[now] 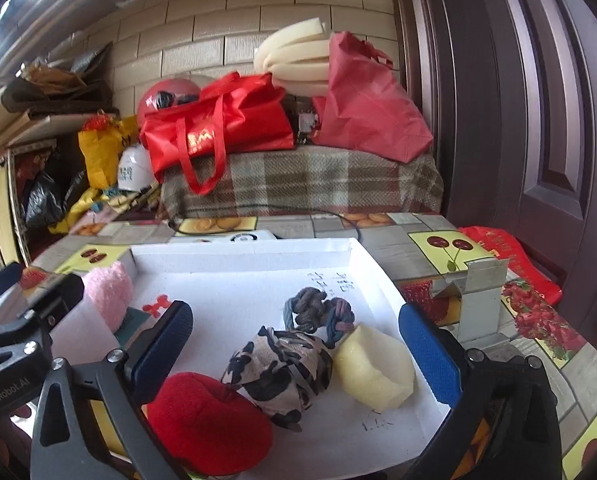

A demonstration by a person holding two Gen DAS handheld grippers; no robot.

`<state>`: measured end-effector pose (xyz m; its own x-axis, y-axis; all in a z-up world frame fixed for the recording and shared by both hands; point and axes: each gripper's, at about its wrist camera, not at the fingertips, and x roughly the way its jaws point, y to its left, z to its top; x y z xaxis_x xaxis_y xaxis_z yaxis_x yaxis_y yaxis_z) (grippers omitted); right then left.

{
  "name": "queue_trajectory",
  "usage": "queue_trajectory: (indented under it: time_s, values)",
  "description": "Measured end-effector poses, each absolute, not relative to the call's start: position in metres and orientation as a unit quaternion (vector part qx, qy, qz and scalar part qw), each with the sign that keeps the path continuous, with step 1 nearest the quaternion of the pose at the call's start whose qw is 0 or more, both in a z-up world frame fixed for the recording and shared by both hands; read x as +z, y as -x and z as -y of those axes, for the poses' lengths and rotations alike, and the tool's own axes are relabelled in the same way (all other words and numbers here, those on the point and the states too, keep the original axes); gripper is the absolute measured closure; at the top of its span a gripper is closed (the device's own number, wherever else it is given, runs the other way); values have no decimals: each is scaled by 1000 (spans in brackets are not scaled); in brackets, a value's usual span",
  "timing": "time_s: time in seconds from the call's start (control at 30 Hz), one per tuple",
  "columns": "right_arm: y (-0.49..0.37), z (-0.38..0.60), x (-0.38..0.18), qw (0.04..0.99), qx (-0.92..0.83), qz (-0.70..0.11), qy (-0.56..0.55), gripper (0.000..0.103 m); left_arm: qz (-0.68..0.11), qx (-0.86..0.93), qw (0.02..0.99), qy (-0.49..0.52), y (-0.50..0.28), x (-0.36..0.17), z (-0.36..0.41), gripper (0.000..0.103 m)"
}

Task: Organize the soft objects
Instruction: 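Move the left gripper to the yellow tissue pack while the right moves to the braided rope toy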

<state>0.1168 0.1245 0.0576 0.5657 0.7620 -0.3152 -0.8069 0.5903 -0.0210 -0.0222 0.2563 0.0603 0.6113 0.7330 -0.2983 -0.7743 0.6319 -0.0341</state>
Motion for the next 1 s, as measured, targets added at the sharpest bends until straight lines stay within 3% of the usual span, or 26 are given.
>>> queue_trajectory:
  time_s: [0.2,0.6,1.0]
  values:
    - [-105,-102,58,879,451,-124,90,0,-139,390,907,76,38,59,-239,0]
    - [-131,-22,51,880,427,-195,79,0,-218,247,944,34,62,52,-174,0]
    - [-113,-71,11,794,465,-301,250,1,-357,98,929,-8,31,25,-117,0]
